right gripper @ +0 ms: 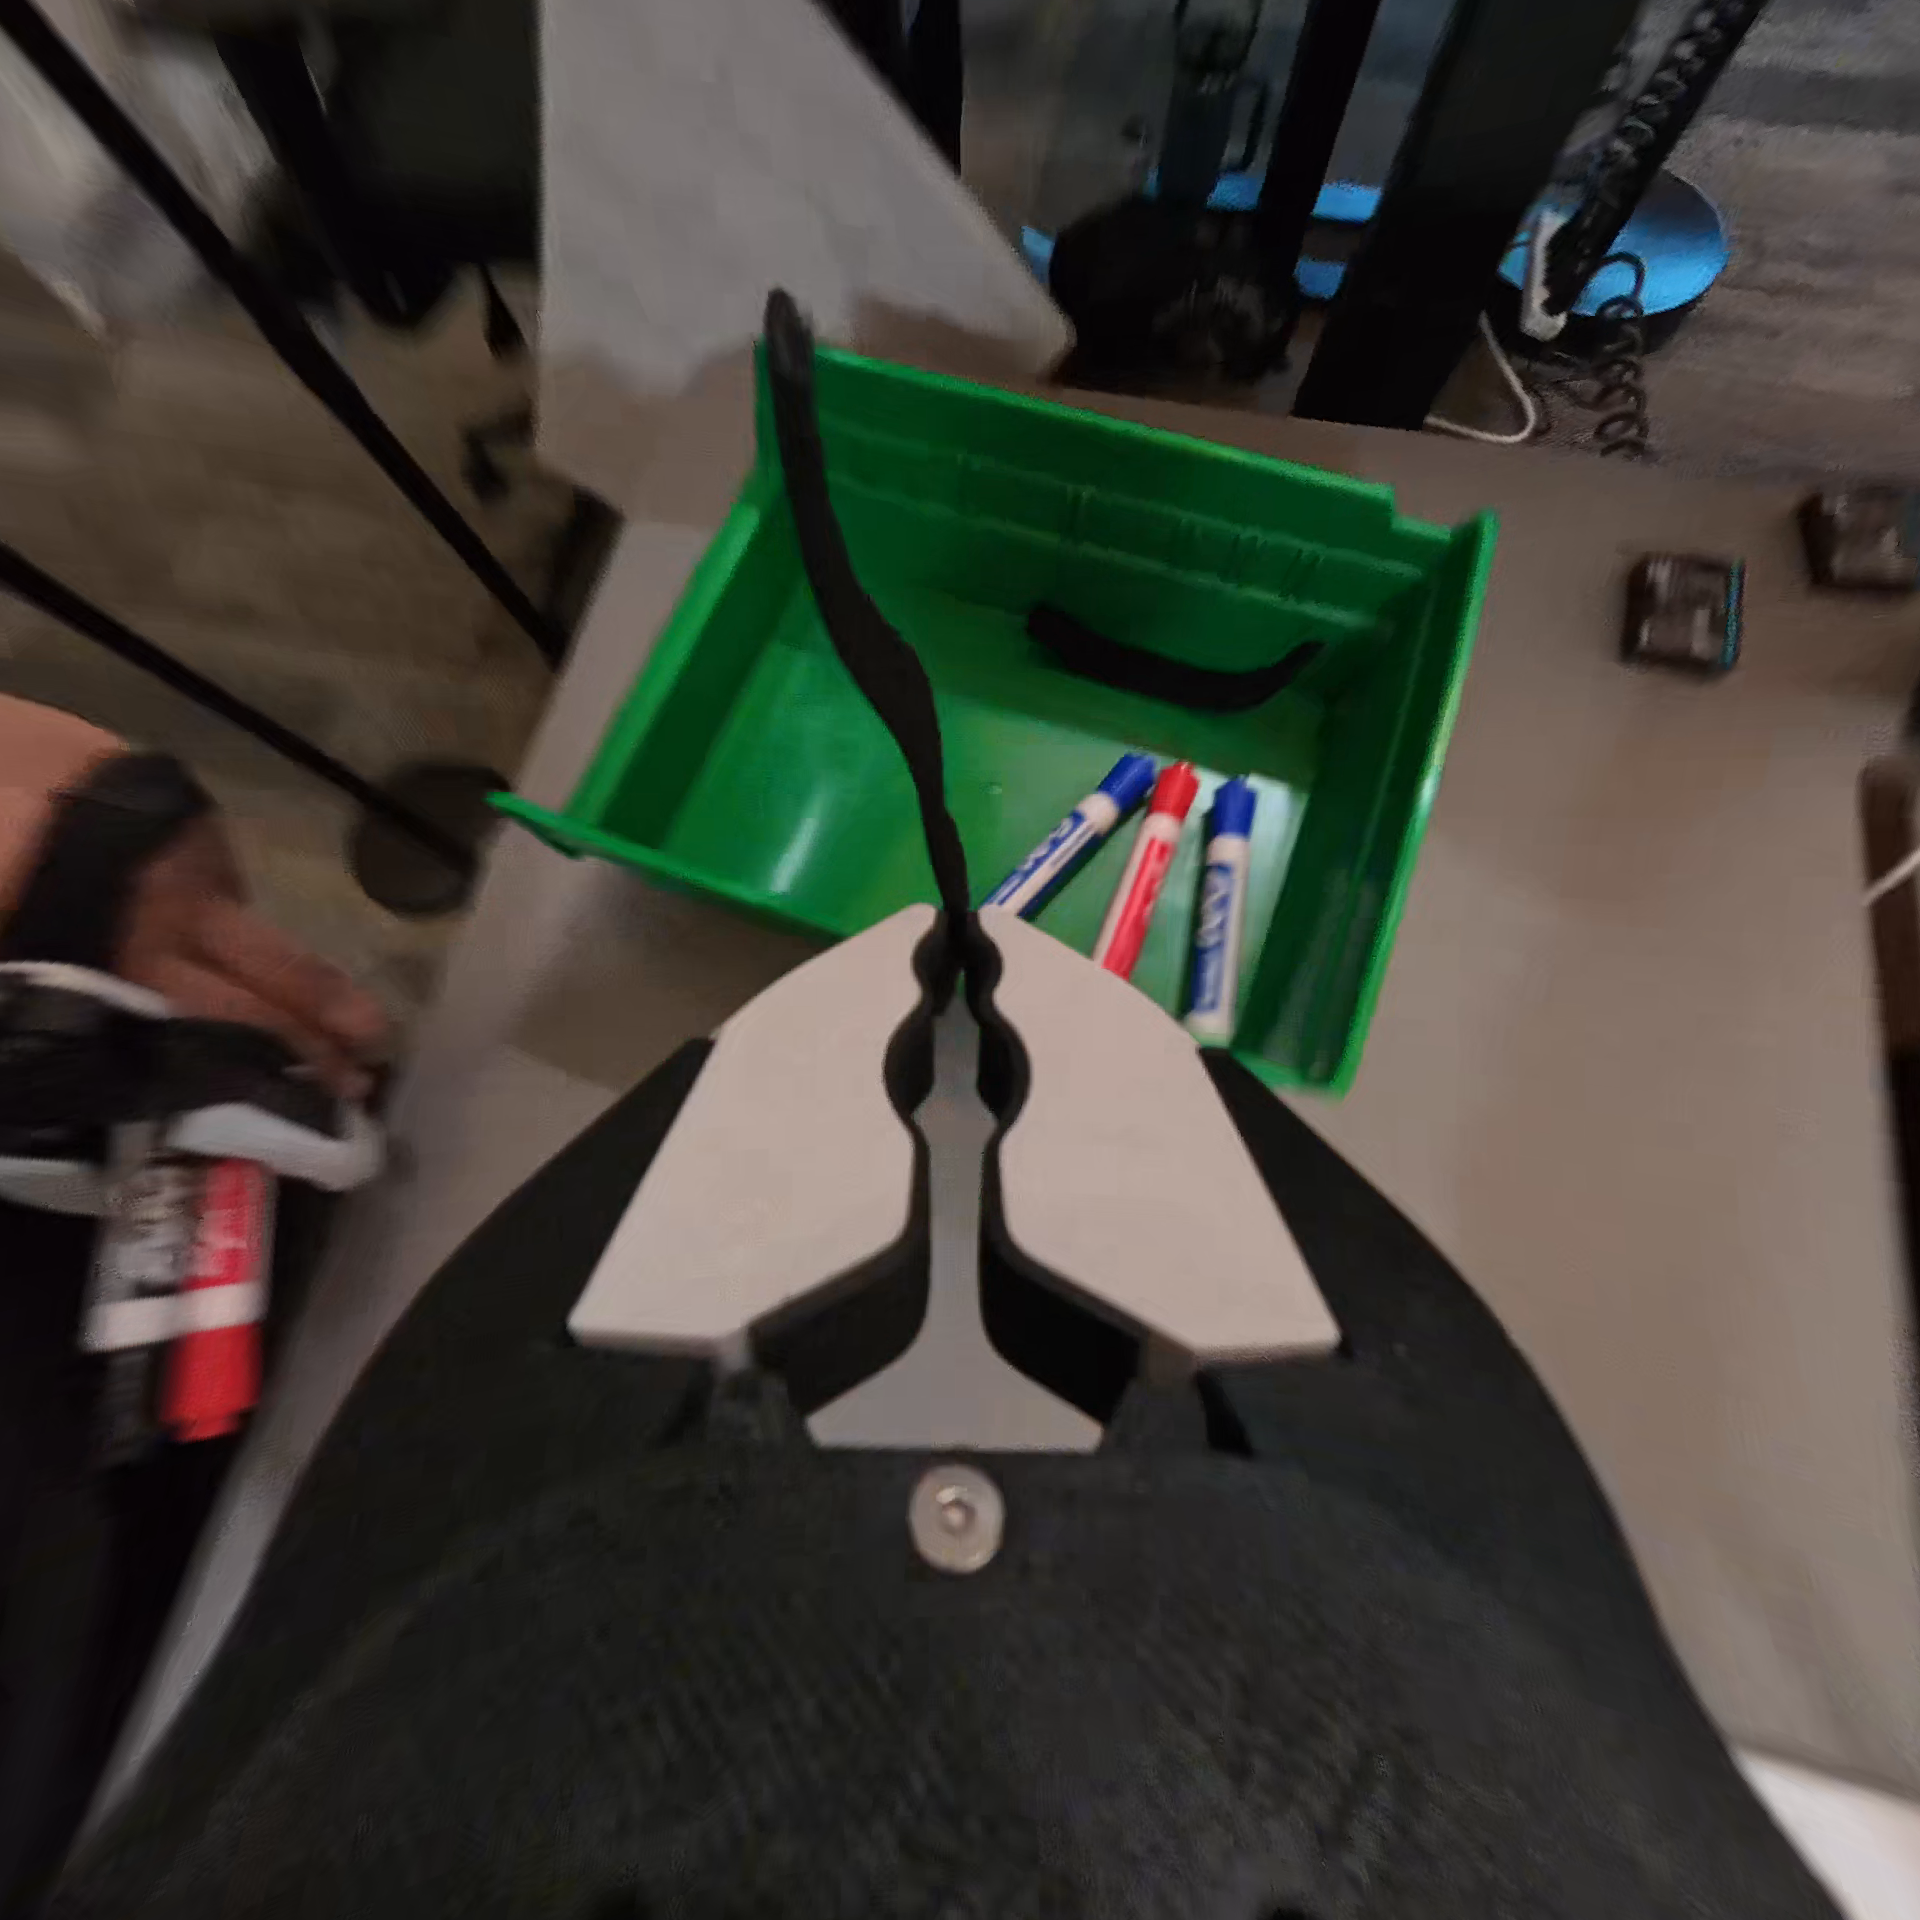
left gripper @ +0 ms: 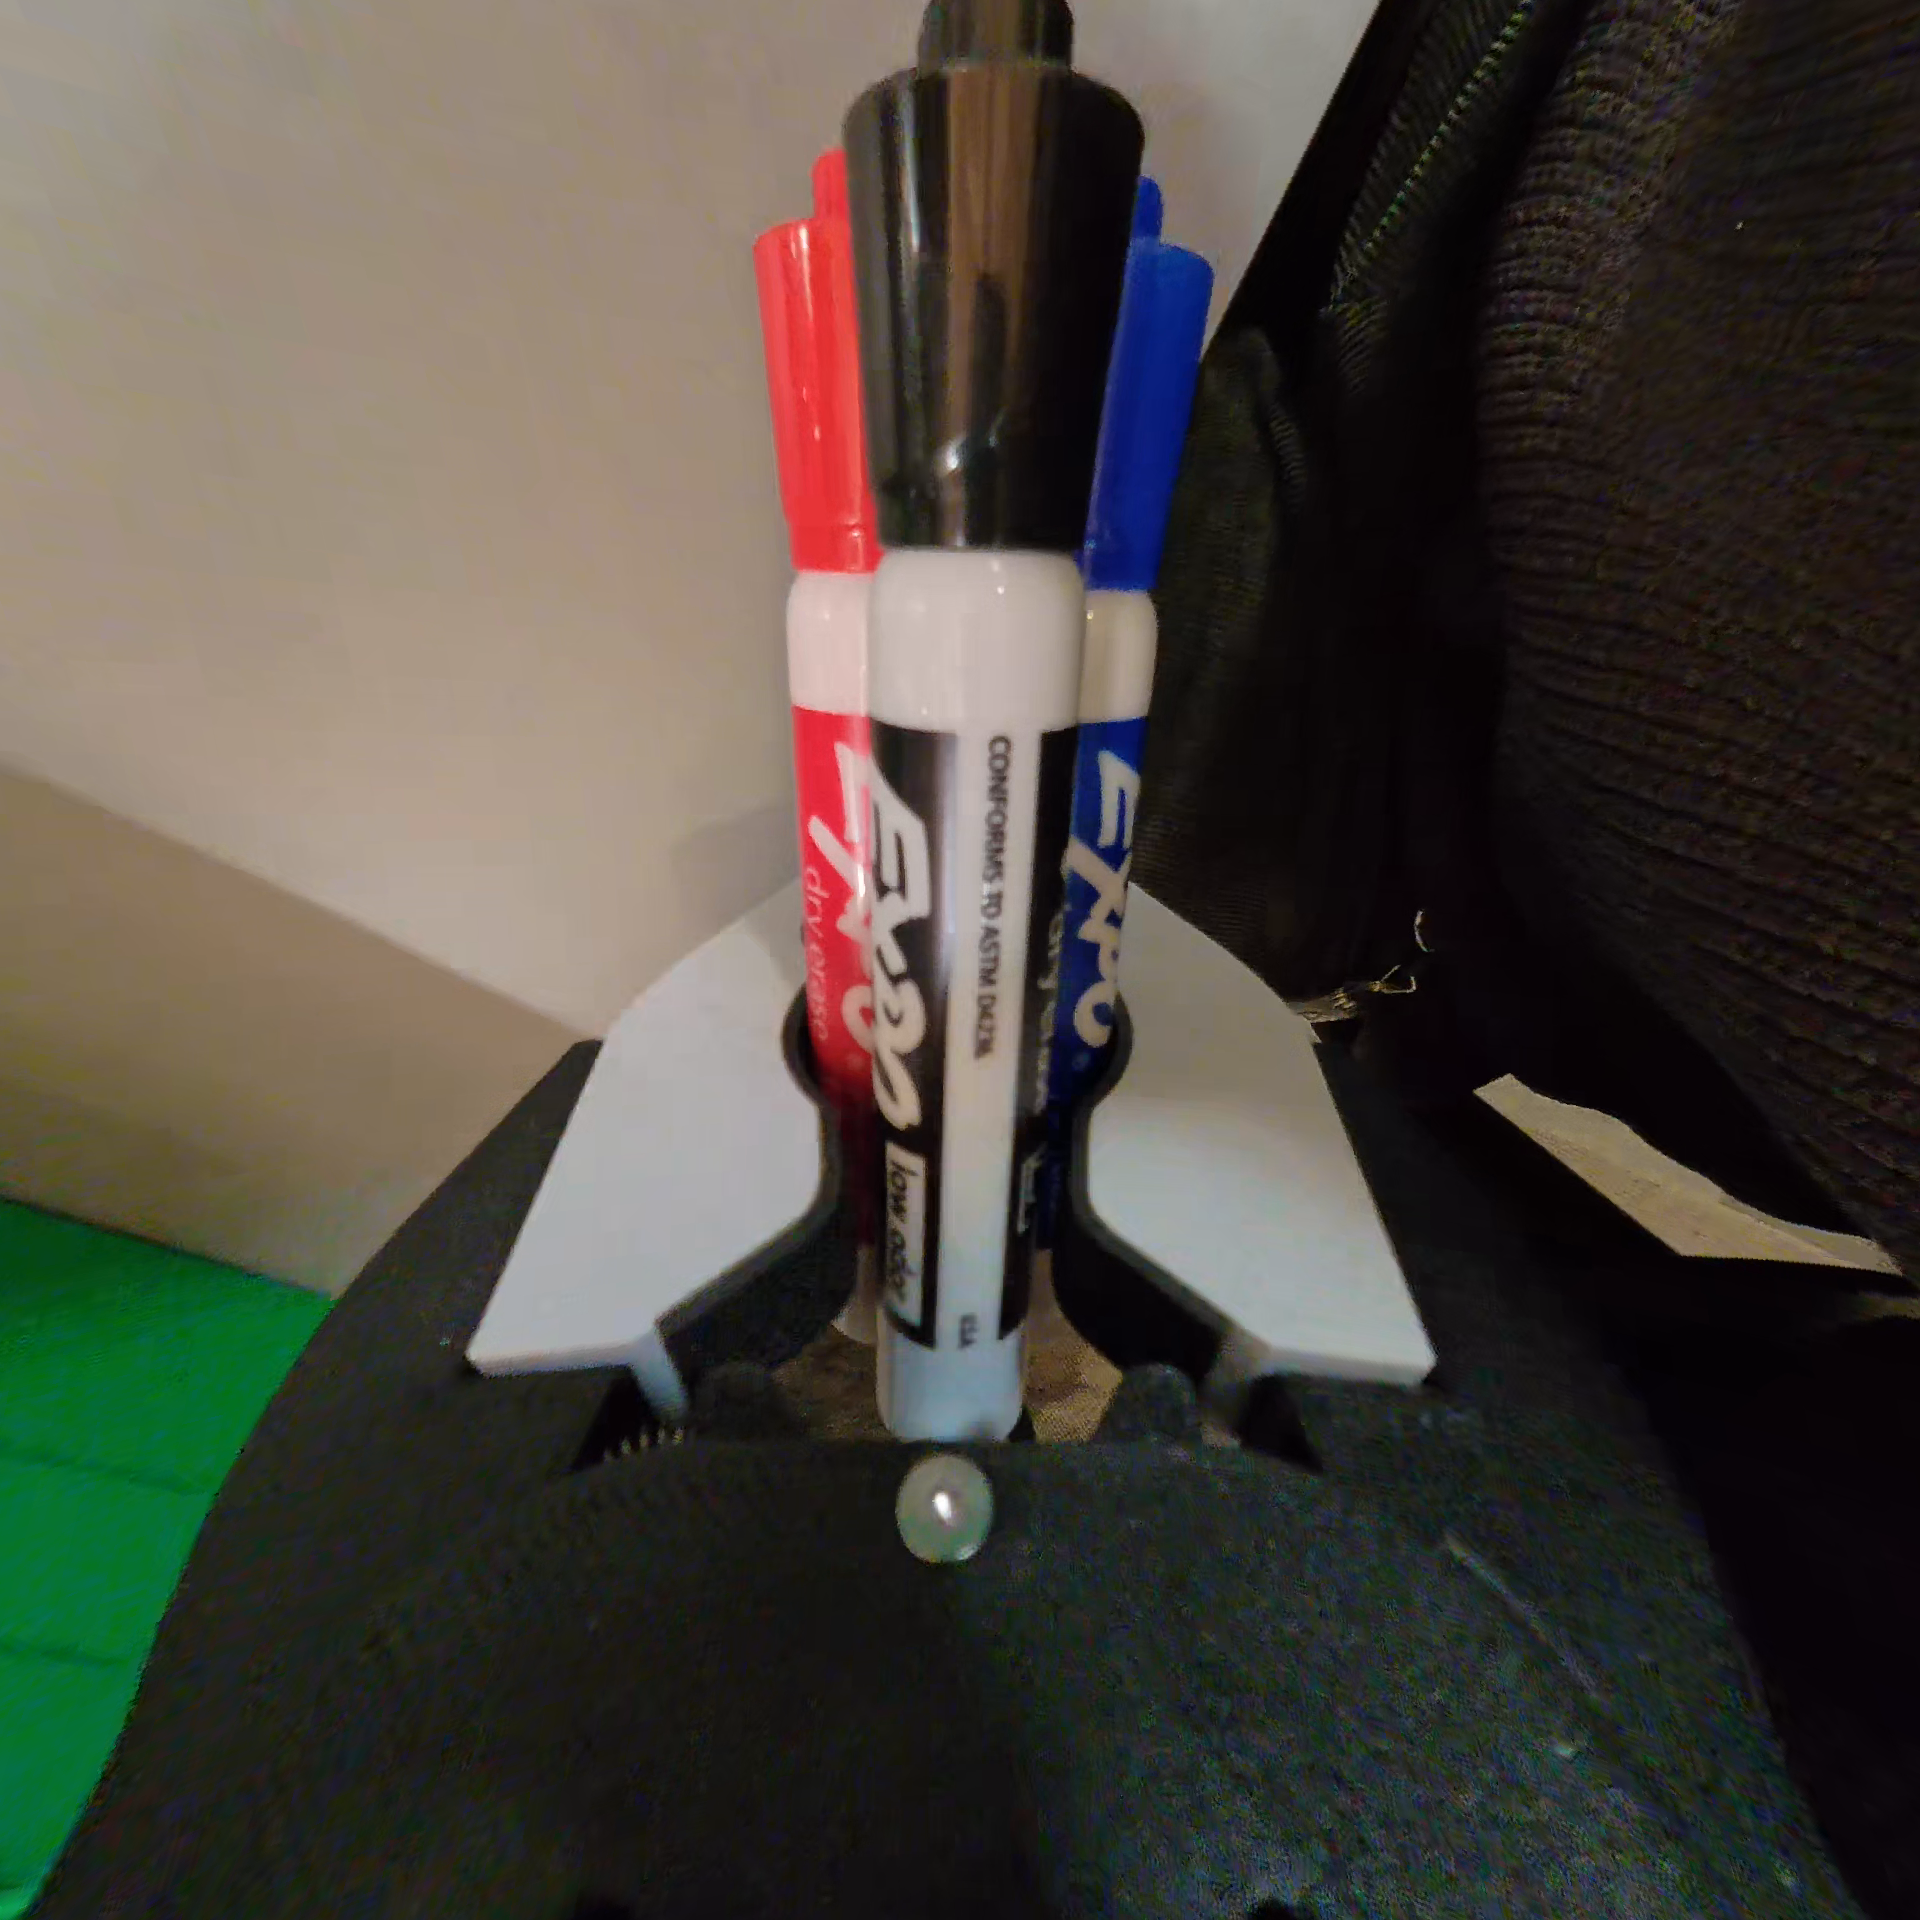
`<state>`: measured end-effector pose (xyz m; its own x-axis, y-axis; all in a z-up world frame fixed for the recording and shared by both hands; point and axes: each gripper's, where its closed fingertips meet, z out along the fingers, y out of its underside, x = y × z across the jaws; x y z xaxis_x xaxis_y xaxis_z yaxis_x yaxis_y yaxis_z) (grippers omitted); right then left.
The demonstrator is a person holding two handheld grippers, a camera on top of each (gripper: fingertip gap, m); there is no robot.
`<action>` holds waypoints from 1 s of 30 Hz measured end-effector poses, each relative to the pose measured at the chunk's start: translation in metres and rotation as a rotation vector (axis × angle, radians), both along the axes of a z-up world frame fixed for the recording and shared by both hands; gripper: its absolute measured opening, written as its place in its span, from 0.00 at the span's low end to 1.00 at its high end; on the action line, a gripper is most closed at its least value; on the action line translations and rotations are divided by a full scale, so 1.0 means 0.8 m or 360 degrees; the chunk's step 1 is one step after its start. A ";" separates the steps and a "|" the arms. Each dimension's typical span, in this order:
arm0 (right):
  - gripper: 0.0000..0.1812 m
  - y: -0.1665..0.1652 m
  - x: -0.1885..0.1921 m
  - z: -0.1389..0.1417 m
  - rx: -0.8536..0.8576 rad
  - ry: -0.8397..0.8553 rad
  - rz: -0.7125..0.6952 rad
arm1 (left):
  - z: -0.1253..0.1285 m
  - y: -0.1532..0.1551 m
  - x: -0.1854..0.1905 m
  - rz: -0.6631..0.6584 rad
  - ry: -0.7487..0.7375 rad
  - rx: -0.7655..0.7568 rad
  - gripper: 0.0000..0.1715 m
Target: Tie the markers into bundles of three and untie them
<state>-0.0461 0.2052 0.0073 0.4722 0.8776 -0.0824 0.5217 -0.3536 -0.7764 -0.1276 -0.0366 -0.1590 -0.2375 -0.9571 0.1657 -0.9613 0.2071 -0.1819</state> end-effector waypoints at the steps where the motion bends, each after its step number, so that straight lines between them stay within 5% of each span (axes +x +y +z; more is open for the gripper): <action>1: 0.01 -0.019 0.021 0.005 -0.0059 0.0115 -0.0089 | 0.000 -0.003 0.002 -0.0012 0.0002 0.0001 0.28; 4: 0.01 -0.088 0.089 -0.013 -0.0271 0.0320 -0.0369 | -0.001 -0.010 0.011 -0.0052 0.0009 0.0005 0.28; 8: 0.01 -0.191 0.171 -0.114 -0.0506 0.0225 -0.0797 | -0.003 -0.017 0.026 -0.0115 0.0024 0.0012 0.28; 12: 0.02 -0.283 0.189 -0.180 -0.0796 0.0407 -0.0998 | -0.001 -0.019 0.049 -0.0195 0.0034 0.0038 0.29; 21: 0.22 -0.353 0.220 -0.186 -0.0786 0.0706 -0.1107 | 0.015 -0.025 0.125 -0.0424 0.0001 0.0074 0.28; 30: 0.21 -0.396 0.312 -0.210 -0.0083 -0.0057 -0.1168 | 0.008 -0.021 0.181 -0.0544 0.0020 0.0045 0.28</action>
